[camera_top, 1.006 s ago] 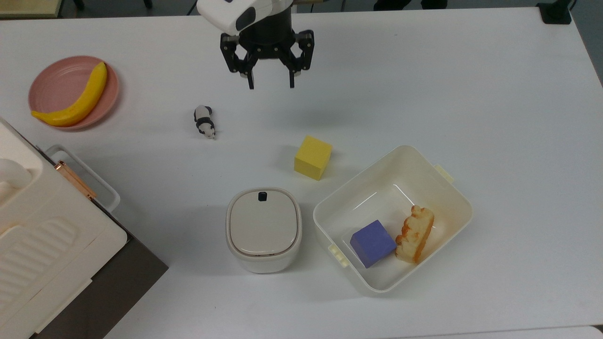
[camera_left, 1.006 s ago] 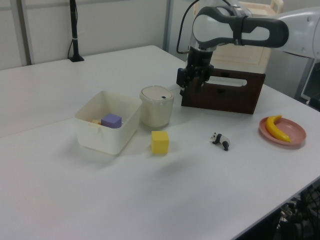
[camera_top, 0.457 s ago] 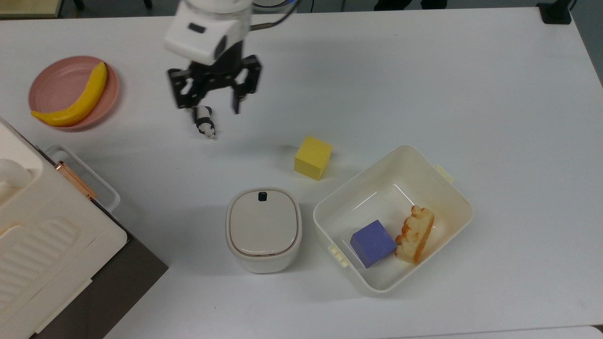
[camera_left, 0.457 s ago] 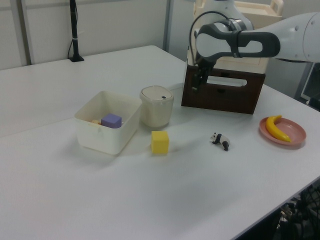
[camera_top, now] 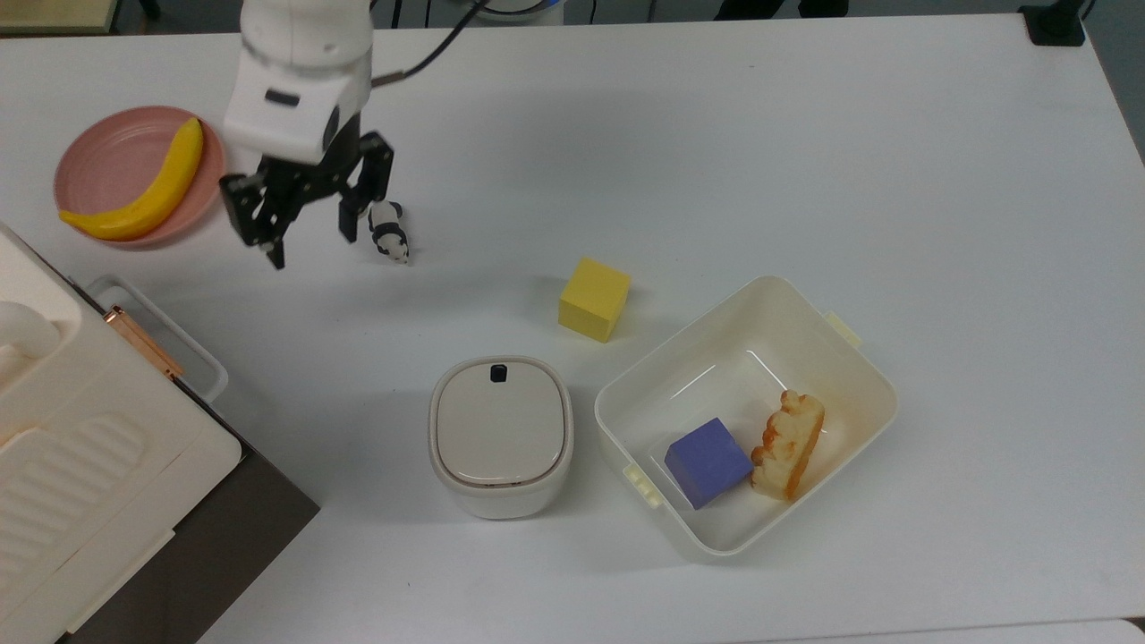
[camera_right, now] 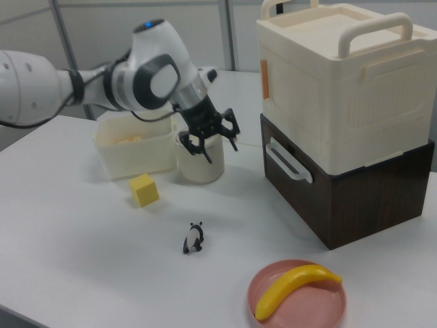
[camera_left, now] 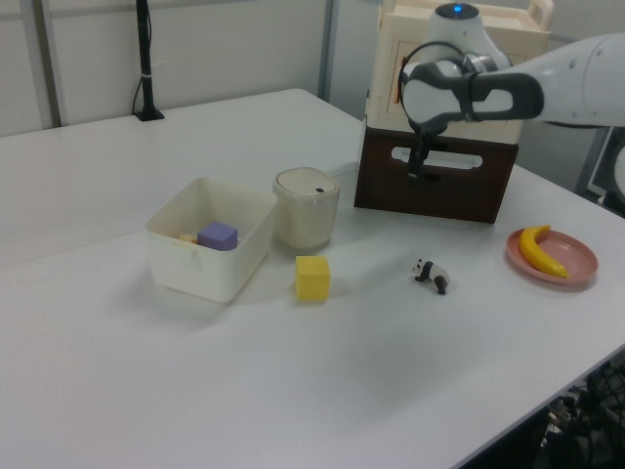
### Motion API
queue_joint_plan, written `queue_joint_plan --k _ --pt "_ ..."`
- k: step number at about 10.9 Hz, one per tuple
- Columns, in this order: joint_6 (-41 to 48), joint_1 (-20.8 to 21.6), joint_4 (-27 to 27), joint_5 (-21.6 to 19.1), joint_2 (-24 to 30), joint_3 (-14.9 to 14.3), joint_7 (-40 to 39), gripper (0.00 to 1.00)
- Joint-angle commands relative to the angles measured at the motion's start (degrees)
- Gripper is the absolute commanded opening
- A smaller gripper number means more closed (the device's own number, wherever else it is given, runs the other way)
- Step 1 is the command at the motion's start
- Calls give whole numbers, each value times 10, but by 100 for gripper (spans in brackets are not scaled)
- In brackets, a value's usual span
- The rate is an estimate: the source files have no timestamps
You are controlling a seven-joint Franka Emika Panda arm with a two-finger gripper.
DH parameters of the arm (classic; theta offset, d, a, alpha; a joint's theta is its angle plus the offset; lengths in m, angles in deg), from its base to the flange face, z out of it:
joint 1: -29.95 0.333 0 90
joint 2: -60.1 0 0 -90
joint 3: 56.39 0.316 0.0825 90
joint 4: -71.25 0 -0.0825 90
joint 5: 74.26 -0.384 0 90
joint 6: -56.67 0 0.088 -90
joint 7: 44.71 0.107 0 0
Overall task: Slide open the drawer
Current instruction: 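Move the gripper toward the drawer handle and hook it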
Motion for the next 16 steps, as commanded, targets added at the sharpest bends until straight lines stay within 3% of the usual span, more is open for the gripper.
queue_joint_plan --k 1,7,16 --pt "-105 -9 13 10 -61 -32 -12 70" --pt "-225 -55 45 9 -111 -49 -10 66" --pt "-229 -47 24 9 -119 -53 -25 57"
